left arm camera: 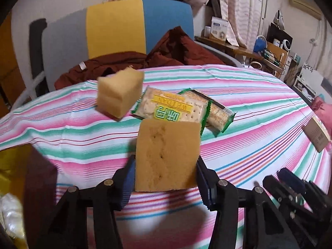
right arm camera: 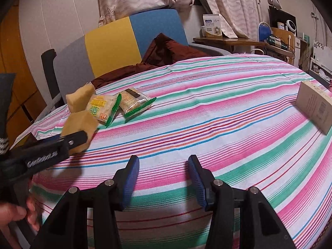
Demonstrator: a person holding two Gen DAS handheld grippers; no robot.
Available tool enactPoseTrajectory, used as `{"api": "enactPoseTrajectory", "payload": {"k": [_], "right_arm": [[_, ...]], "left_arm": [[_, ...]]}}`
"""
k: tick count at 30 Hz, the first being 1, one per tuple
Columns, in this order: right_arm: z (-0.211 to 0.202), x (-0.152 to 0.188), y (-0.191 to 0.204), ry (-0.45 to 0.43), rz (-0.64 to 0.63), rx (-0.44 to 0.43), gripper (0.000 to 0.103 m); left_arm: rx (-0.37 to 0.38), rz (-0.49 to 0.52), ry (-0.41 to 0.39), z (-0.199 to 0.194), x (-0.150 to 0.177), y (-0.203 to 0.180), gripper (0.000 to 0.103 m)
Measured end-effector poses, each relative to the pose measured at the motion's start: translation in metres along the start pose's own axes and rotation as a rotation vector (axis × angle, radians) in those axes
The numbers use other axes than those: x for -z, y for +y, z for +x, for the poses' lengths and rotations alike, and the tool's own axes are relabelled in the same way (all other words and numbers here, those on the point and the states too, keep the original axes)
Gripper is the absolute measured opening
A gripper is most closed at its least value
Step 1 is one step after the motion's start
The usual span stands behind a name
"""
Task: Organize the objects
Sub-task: 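Grasp a yellow sponge with the left gripper while the right grasps the green-edged cracker pack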
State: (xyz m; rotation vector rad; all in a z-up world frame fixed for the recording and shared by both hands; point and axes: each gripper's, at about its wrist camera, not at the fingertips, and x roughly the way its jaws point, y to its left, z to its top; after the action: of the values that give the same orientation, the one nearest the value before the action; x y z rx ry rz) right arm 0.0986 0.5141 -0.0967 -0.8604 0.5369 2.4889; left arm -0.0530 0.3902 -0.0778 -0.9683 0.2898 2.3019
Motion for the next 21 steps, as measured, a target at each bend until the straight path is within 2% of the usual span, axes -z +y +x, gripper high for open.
{"api": "enactPoseTrajectory", "payload": {"k": [5,8,12,15,16,19,21], "right_arm": [[0.0,-0.001,0.005,0.005,-0.02,0.028,0.05],[0.003,-0.008,0.015,0.053,-0.072,0.068,0.05],[0.003,-0.046,0.028,0.01,-0.169,0.037,0.05],[0.025,-0.079,0.037,0.026,-0.242,0.027,0.05],[0.04,-0.086,0.041,0.068,-0.277,0.014,0.05],[0.077,-0.094,0.049,0.152,-0.365,0.056,0.05],[0.087,-0.098,0.05,0.149,-0.373,0.035,0.05]], "left_arm": [[-0.019,0.002,-0.017,-0.012,0.017,0.009,0.054],[-0.02,0.003,-0.03,-0.017,0.025,0.014,0.054],[-0.024,-0.011,-0.034,-0.018,0.027,0.017,0.054],[-0.026,-0.006,-0.037,-0.018,0.028,0.016,0.054],[-0.02,-0.012,-0.037,-0.017,0.028,0.017,0.054],[-0.001,-0.029,-0.031,-0.015,0.028,0.021,0.054],[0.004,-0.03,-0.02,-0.013,0.029,0.02,0.054]]}}
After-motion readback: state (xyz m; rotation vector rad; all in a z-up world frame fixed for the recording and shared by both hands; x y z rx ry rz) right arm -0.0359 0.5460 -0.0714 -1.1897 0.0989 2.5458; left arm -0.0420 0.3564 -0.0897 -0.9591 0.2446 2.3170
